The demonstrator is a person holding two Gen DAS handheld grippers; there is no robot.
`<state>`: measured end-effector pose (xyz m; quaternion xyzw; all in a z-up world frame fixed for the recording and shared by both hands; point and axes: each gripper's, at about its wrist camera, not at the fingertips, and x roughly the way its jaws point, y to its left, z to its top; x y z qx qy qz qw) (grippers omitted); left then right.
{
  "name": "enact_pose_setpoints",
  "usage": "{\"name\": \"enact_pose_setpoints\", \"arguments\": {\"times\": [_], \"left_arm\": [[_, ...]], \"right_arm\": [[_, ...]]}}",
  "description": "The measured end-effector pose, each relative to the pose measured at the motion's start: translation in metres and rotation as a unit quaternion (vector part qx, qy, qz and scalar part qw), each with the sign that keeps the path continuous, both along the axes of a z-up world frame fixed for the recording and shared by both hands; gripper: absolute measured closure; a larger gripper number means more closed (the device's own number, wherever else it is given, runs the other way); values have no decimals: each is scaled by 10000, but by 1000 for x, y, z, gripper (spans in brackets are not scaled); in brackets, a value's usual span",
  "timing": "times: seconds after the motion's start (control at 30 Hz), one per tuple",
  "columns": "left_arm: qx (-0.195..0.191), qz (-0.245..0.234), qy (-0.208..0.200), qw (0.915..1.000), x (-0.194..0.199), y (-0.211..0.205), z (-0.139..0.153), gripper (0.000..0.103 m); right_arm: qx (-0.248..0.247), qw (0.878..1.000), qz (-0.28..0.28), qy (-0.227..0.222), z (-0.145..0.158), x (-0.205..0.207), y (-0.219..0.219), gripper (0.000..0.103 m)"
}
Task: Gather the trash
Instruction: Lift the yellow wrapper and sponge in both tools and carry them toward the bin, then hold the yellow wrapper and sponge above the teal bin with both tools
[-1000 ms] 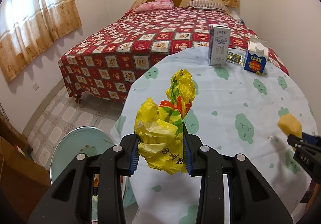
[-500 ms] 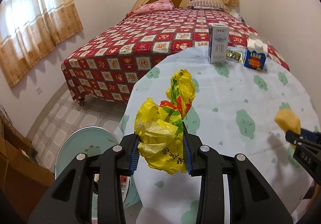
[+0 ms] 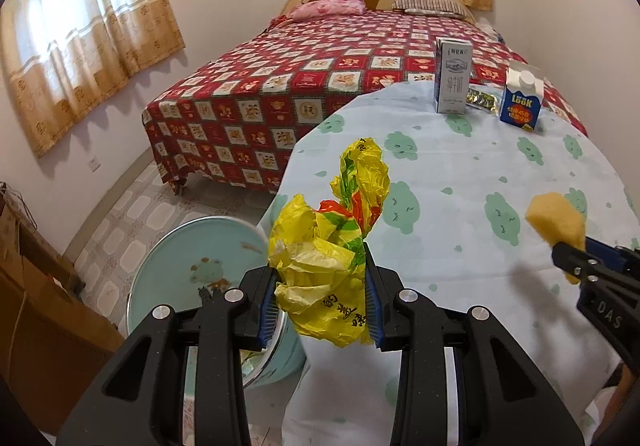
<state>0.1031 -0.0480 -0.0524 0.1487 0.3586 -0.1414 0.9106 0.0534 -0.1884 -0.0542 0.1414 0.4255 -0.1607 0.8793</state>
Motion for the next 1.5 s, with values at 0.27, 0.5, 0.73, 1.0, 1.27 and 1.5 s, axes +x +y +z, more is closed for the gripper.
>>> {"name": "enact_pose_setpoints", "arguments": {"times": [0.27, 0.5, 0.73, 1.0, 1.27, 1.5], "left_arm": [[-251, 307, 23, 9992, -15, 37, 10, 68], [-372, 588, 128, 9975, -21, 72, 9, 68], [-735, 751, 129, 9944, -24, 98, 15, 68], [-1106, 1041, 142, 9883, -12, 130, 23, 68], [-826, 1606, 85, 9835, 4, 148, 15, 68], [-691, 1879, 84, 9797, 19, 157, 9, 68]], "right_arm": [[208, 9985, 467, -214, 8, -5, 29, 74], [347, 9943, 914, -414, 11, -1, 55, 74], [370, 9900, 1219, -600, 15, 11, 77, 74], [561, 9852, 1474, -677, 17, 26, 96, 74], [798, 9775, 1786, -795, 25, 52, 124, 74], [902, 9728, 1964, -833, 29, 71, 144, 74]]}}
